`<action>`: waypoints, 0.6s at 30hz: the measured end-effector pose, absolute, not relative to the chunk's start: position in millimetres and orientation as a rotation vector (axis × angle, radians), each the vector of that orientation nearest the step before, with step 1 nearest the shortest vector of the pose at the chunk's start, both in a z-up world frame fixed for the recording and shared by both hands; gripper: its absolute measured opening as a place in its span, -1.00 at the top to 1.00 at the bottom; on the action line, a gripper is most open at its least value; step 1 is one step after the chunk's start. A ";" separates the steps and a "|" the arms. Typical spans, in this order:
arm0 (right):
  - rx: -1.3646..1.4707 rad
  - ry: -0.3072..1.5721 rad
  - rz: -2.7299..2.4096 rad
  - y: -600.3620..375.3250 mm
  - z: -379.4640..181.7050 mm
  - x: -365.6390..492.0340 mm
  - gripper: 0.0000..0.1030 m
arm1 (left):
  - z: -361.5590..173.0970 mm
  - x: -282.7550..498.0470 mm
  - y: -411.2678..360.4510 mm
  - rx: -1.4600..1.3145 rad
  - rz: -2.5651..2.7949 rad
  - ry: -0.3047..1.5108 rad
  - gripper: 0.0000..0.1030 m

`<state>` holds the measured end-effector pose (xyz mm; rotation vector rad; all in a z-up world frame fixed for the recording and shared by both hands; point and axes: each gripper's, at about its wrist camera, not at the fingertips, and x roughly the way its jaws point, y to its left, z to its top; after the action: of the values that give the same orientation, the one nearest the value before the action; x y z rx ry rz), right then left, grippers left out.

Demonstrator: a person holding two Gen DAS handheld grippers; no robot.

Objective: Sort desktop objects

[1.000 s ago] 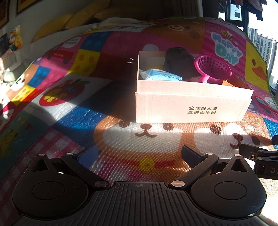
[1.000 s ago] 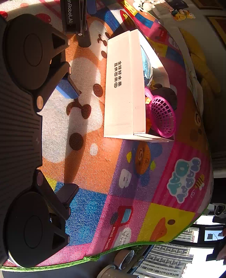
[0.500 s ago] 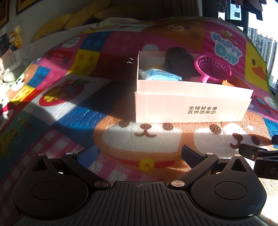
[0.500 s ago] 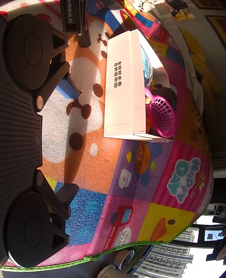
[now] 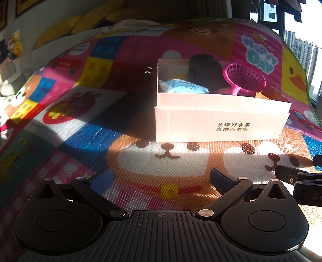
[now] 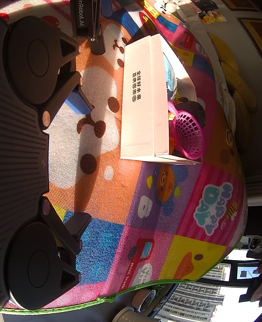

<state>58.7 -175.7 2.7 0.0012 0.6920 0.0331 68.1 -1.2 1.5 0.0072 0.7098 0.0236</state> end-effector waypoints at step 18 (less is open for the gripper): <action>0.001 0.692 0.033 -175.4 2.8 58.5 -1.00 | 3.3 61.9 -0.7 -0.011 0.009 0.731 -1.00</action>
<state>58.5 -175.4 2.8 0.0008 0.6919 0.0328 61.9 -0.7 3.3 -0.0106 0.7312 0.0094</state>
